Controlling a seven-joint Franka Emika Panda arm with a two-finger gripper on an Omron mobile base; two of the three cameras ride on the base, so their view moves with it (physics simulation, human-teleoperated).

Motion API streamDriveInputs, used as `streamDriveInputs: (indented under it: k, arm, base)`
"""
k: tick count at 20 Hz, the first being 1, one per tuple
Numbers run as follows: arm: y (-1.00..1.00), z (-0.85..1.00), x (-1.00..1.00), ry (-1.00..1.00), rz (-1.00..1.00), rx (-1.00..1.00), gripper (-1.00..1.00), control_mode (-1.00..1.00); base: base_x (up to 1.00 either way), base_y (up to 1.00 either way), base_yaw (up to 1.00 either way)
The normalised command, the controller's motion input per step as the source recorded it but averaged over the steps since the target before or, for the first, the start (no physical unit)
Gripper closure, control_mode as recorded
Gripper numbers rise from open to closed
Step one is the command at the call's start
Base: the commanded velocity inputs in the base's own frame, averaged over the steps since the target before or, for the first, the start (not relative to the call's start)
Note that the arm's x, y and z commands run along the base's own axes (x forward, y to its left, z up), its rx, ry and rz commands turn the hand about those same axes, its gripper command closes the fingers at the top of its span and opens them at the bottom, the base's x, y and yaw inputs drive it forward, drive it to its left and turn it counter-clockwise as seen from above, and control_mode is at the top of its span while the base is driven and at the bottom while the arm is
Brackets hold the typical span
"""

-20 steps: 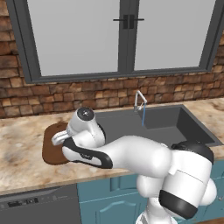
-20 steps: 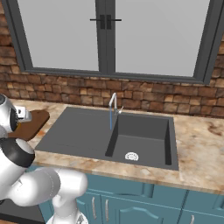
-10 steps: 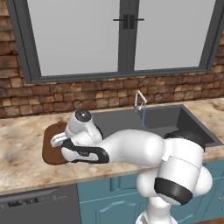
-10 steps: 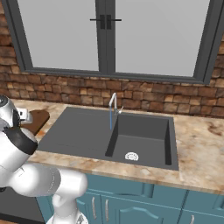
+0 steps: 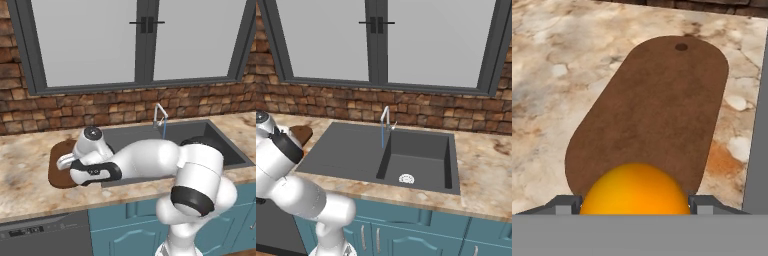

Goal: Pick the orange from the sink and place it on the cutting board to airdry. Then turn off the sink faucet.

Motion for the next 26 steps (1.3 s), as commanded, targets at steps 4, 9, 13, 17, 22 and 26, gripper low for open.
streamDriveInputs:
  k: [4, 9, 13, 17, 22, 26]
  arm:
    - [0.15, -0.19, 0.16, 0.04, 0.0, 0.0, 1.0, -1.0]
    - [0.19, -0.19, 0.16, 0.03, 0.0, -0.01, 1.0, -1.0]
    - [0.15, -0.18, 0.13, 0.02, 0.0, -0.02, 1.0, -1.0]
    - [0.12, -0.15, 0.12, 0.01, 0.0, -0.01, 1.0, -1.0]
    - [0.14, -0.17, 0.12, 0.01, 0.0, -0.02, 1.0, -1.0]
    - [0.06, -0.11, 0.11, 0.0, 0.0, -0.01, -1.0, -1.0]
  base:
    - [0.0, 0.0, 0.0]
    - [0.0, 0.0, 0.0]
    - [0.0, 0.0, 0.0]
    - [0.0, 0.0, 0.0]
    - [0.0, 0.0, 0.0]
    - [0.0, 0.0, 0.0]
